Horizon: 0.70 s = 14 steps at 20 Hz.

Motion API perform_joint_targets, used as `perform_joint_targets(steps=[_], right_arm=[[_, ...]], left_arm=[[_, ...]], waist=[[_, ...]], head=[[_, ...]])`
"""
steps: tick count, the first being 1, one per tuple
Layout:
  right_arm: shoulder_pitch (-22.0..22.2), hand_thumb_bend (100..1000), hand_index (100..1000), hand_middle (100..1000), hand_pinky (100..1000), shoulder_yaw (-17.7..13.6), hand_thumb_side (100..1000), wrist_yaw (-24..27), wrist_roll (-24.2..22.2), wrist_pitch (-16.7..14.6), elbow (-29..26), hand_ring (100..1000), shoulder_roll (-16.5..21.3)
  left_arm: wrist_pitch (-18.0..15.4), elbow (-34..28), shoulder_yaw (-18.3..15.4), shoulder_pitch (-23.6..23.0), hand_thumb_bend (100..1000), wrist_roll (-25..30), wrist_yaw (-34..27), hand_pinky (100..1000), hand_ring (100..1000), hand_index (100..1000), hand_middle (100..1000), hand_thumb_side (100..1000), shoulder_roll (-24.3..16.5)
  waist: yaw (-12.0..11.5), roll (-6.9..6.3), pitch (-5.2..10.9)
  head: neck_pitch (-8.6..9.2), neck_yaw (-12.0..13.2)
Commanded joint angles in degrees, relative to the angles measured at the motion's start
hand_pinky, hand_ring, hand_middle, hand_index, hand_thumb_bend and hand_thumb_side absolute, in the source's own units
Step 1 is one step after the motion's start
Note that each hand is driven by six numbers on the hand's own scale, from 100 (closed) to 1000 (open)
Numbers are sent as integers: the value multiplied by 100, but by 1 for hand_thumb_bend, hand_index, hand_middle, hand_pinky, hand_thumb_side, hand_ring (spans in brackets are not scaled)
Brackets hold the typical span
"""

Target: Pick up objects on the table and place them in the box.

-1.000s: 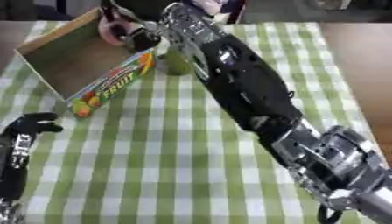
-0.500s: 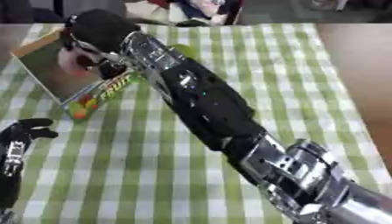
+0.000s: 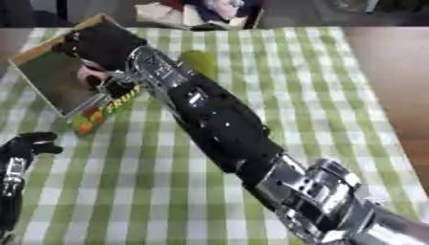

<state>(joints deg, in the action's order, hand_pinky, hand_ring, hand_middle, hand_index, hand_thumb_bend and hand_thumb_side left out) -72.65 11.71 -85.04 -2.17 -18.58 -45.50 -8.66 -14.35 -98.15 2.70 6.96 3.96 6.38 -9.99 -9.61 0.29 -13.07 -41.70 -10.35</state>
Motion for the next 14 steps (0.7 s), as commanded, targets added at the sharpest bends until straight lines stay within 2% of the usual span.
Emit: perform_joint_targets(steps=[1, 2, 4, 9, 11, 14], right_arm=[[-228, 145, 945, 743, 722, 26, 100, 282, -63, -86, -341, 741, 361], [-251, 140, 946, 745, 724, 36, 100, 378, -135, -120, -385, 743, 465], [-255, 100, 952, 760, 737, 64, 160, 574, -305, -171, -390, 756, 672], [-85, 100, 966, 795, 764, 235, 298, 1048, -808, -253, -199, 782, 1131], [-6, 100, 968, 802, 769, 264, 335, 1154, -1013, -244, -114, 787, 1275], [87, 100, 971, 817, 779, 232, 438, 1216, -1288, -175, -15, 798, 1426]], left_arm=[[1, -48, -52, -5, 100, -29, 8, 826, 614, 733, 658, 918, -87], [2, -46, -60, -10, 100, -35, 16, 826, 614, 733, 658, 917, -91], [5, -45, -85, -19, 100, -55, 30, 826, 613, 733, 658, 917, -96], [12, -59, -156, -34, 100, -123, 51, 826, 613, 733, 658, 916, -110], [14, -62, -171, -38, 100, -141, 61, 827, 614, 733, 658, 916, -115], [15, -67, -186, -44, 100, -160, 70, 827, 613, 733, 658, 917, -122]], waist=[[43, -5, 96], [70, 8, 100], [127, 30, 108], [209, 51, 108], [236, 49, 103], [269, 41, 94]], head=[[30, 83], [26, 103], [23, 156], [56, 238], [70, 256], [76, 266]])
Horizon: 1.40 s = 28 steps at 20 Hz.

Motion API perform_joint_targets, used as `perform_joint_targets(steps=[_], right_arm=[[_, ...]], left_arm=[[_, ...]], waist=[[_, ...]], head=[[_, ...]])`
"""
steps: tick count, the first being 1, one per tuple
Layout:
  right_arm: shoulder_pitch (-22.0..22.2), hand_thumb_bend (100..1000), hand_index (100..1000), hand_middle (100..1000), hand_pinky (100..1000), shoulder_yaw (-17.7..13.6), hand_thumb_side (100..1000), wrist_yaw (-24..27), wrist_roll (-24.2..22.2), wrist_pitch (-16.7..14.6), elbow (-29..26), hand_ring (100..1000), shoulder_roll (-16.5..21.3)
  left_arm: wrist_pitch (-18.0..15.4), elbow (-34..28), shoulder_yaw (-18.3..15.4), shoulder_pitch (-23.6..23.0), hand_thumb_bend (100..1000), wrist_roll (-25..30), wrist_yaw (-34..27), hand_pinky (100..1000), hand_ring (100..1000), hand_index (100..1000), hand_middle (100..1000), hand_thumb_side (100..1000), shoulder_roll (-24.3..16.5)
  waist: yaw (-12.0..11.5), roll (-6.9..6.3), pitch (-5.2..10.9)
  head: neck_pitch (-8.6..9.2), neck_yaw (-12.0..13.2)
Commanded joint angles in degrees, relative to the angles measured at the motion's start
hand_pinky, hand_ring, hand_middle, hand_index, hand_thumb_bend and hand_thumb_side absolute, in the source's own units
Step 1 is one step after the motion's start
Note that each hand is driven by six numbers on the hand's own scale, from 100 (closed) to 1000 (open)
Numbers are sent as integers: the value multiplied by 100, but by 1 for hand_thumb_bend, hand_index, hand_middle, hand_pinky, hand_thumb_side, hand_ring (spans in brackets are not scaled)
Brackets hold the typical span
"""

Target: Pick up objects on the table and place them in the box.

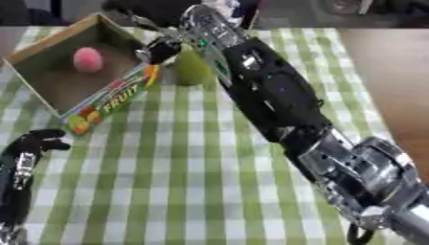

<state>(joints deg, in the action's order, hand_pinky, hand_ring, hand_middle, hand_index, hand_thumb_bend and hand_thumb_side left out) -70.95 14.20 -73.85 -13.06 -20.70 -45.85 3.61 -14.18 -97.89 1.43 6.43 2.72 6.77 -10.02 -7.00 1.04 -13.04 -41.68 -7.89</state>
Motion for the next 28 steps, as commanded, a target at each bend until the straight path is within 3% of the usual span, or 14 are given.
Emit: perform_joint_targets(steps=[1, 4, 16, 21, 24, 25, 27, 28], right_arm=[[-54, 100, 972, 822, 783, -43, 456, 86, -274, 76, 81, 801, 234], [12, 100, 970, 827, 784, -187, 519, -36, -424, 230, 336, 805, 280], [57, 100, 948, 815, 782, -714, 599, -685, -309, 751, 1129, 803, -31], [63, 100, 950, 821, 785, -834, 544, -985, -152, 962, 1251, 806, -96], [67, 100, 872, 738, 774, -902, 419, -1169, 24, 1103, 1305, 784, -139], [70, 100, 768, 644, 760, -912, 258, -1219, 96, 1123, 1304, 761, -151], [82, 100, 655, 570, 744, -911, 195, -1311, 272, 1143, 1280, 738, -166], [75, 100, 529, 518, 729, -898, 189, -1350, 365, 1146, 1252, 713, -161]], left_arm=[[-1, -94, -61, 8, 100, -40, 33, 827, 614, 733, 658, 917, -119], [-2, -97, -64, 2, 100, -44, 36, 827, 614, 733, 659, 918, -118], [-7, -102, -41, 16, 100, -23, 19, 828, 614, 734, 658, 918, -93], [-8, -101, -26, 30, 100, -8, 14, 828, 613, 734, 658, 918, -86], [-9, -101, -27, 33, 100, -5, 11, 828, 613, 734, 657, 918, -85], [-10, -101, -26, 34, 100, -4, 9, 828, 613, 734, 657, 919, -85], [-11, -100, -21, 36, 100, 2, 9, 829, 613, 734, 657, 919, -83], [-11, -99, -21, 36, 100, 4, 10, 829, 613, 734, 657, 919, -82]], waist=[[16, -38, 87], [24, -56, 77], [-42, -88, 63], [-72, -83, 61], [-90, -84, 59], [-92, -84, 57], [-97, -82, 56], [-100, -80, 57]], head=[[74, 15], [82, 1], [116, -145], [126, -166], [133, -188], [134, -191], [132, -191], [132, -193]])
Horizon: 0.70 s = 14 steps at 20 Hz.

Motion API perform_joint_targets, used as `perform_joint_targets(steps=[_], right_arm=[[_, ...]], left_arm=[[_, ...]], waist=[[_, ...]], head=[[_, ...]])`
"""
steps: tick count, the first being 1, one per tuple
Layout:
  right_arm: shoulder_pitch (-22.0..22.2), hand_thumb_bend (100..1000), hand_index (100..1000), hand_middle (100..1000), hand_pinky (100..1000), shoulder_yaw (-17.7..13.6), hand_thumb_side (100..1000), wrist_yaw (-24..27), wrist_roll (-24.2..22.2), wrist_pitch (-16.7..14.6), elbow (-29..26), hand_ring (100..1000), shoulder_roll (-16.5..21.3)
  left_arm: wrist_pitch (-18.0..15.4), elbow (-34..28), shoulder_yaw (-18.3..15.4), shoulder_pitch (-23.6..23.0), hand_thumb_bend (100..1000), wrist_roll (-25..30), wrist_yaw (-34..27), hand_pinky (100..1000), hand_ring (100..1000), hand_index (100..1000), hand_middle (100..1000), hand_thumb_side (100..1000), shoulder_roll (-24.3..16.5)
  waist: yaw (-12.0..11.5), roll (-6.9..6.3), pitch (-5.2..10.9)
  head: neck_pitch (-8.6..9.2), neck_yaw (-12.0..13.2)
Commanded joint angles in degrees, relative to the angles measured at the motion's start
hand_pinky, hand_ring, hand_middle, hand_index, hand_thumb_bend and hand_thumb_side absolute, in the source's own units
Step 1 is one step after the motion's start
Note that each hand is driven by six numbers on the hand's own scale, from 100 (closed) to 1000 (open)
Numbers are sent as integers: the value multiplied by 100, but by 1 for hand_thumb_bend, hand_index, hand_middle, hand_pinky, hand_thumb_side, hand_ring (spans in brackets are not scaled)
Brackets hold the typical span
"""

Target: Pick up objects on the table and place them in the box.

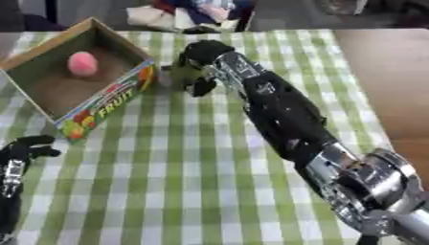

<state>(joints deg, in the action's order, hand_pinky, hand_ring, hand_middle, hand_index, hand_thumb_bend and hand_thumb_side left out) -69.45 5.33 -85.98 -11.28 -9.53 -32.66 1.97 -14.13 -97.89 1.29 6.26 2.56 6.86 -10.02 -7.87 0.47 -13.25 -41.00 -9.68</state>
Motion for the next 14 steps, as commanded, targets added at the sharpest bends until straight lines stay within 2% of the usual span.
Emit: perform_joint_targets(steps=[1, 2, 3, 4, 5, 6, 7, 8, 9, 14], right_arm=[[-79, 100, 422, 482, 711, -13, 176, -161, 283, 40, -126, 684, 1], [-83, 100, 407, 477, 707, -18, 173, -170, 384, 52, -197, 678, 0], [-89, 100, 332, 453, 689, -20, 156, -169, 486, 66, -269, 652, 1], [-97, 100, 325, 446, 685, -16, 148, -162, 591, 77, -339, 645, 3], [-103, 100, 323, 447, 684, -8, 205, -149, 694, 77, -383, 644, 6], [-111, 100, 322, 443, 680, 2, 136, -135, 795, 68, -404, 640, 8], [-126, 100, 321, 439, 673, 7, 124, -108, 885, 55, -426, 634, 11], [-144, 100, 321, 442, 671, 9, 316, -61, 962, 38, -459, 632, 14], [-170, 100, 321, 436, 669, 20, 109, -13, 1026, 17, -503, 631, 17], [-388, 100, 315, 428, 665, 128, 100, 221, 1117, -122, -855, 625, -12]], left_arm=[[-16, -98, -10, 54, 100, 19, 1, 829, 613, 734, 657, 919, -81], [-17, -99, -11, 54, 100, 18, 1, 829, 613, 734, 657, 919, -82], [-17, -98, -11, 54, 100, 17, 1, 829, 613, 734, 657, 919, -82], [-17, -99, -11, 56, 100, 17, 0, 828, 613, 734, 657, 918, -82], [-17, -100, -11, 57, 100, 16, -1, 829, 613, 734, 657, 918, -83], [-18, -100, -12, 58, 100, 15, -1, 829, 613, 734, 657, 918, -84], [-18, -101, -12, 59, 100, 15, -2, 829, 613, 734, 657, 918, -84], [-17, -101, -12, 59, 100, 15, -3, 829, 613, 734, 657, 918, -84], [-15, -100, -12, 58, 100, 15, -2, 829, 613, 734, 657, 919, -84], [-19, -98, -6, 57, 100, 22, -4, 829, 613, 734, 656, 918, -88]], waist=[[-14, -21, 78], [-14, -21, 79], [-15, -20, 80], [-15, -19, 82], [-15, -17, 84], [-16, -16, 86], [-17, -14, 88], [-17, -12, 89], [-18, -12, 91], [-23, -6, 101]], head=[[65, -13], [66, -13], [66, -14], [68, -14], [69, -14], [71, -17], [74, -18], [79, -16], [81, -13], [93, -4]])
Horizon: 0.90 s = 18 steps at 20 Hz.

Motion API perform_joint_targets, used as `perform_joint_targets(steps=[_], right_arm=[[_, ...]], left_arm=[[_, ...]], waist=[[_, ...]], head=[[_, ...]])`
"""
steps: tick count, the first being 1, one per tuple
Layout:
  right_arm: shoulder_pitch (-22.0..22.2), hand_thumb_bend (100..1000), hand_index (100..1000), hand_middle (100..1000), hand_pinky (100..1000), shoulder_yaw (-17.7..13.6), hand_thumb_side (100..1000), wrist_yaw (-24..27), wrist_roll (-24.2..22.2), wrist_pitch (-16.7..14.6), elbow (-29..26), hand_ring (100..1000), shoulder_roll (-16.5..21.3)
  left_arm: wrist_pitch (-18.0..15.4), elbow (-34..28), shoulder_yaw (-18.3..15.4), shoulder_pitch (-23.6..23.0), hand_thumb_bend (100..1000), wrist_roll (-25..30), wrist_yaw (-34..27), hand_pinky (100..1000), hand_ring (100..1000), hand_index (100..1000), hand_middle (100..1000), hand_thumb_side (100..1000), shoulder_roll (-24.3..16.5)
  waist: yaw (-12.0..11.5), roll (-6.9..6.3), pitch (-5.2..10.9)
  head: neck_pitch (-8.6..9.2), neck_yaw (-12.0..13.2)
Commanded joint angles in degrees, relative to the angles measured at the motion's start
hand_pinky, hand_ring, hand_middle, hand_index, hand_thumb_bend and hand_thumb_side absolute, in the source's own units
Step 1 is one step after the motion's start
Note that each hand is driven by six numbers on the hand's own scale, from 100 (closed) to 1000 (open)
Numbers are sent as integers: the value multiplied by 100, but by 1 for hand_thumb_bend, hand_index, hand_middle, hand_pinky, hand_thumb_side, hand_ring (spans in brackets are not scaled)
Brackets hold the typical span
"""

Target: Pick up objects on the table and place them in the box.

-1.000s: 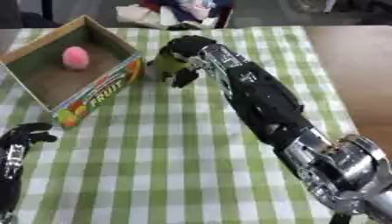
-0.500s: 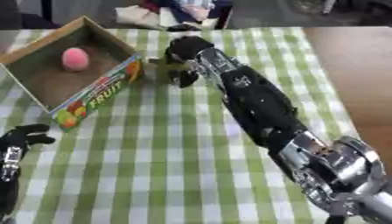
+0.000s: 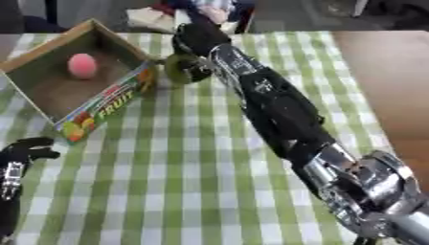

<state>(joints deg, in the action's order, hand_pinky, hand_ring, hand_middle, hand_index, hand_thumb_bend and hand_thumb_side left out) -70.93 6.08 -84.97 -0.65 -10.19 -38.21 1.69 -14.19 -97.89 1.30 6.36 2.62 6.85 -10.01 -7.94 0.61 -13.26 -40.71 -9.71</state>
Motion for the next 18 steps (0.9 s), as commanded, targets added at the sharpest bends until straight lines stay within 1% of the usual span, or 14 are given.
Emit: perform_joint_targets(steps=[1, 4, 5, 6, 7, 9, 14, 18], right_arm=[[-295, 100, 315, 426, 665, 84, 100, 136, 53, -89, -372, 625, -14], [-428, 102, 314, 423, 661, 140, 100, 183, 36, -163, -558, 622, -124], [-466, 117, 315, 423, 662, 157, 100, 202, 22, -186, -601, 623, -166], [-507, 100, 315, 424, 661, 180, 223, 216, 9, -216, -644, 622, -222], [-538, 114, 317, 425, 662, 200, 100, 226, -3, -244, -677, 623, -283], [-569, 100, 320, 428, 660, 225, 100, 220, -24, -277, -702, 622, -419], [-523, 100, 330, 438, 659, 228, 100, 130, -41, -316, -585, 622, -769], [-512, 100, 330, 438, 659, 212, 100, 75, -7, -326, -540, 622, -820]], left_arm=[[-12, -96, -3, 45, 100, 18, -5, 829, 613, 734, 656, 919, -90], [-15, -94, 11, 47, 100, 32, -9, 829, 613, 734, 656, 919, -89], [-16, -95, 13, 49, 100, 34, -11, 829, 613, 734, 656, 918, -89], [-16, -95, 18, 52, 100, 37, -14, 829, 613, 734, 656, 918, -90], [-16, -95, 24, 55, 100, 43, -17, 829, 613, 734, 656, 919, -90], [-18, -95, 39, 65, 100, 58, -24, 829, 613, 734, 656, 918, -86], [-22, -93, 72, 86, 100, 94, -45, 829, 612, 734, 656, 918, -72], [-22, -93, 74, 89, 100, 103, -54, 829, 612, 734, 656, 918, -69]], waist=[[-21, -20, 105], [-39, -20, 109], [-47, -21, 110], [-58, -21, 111], [-71, -20, 112], [-96, -20, 113], [-169, -25, 111], [-178, -26, 110]], head=[[67, -5], [82, -18], [86, -22], [91, -34], [94, -48], [102, -81], [120, -173], [123, -183]])
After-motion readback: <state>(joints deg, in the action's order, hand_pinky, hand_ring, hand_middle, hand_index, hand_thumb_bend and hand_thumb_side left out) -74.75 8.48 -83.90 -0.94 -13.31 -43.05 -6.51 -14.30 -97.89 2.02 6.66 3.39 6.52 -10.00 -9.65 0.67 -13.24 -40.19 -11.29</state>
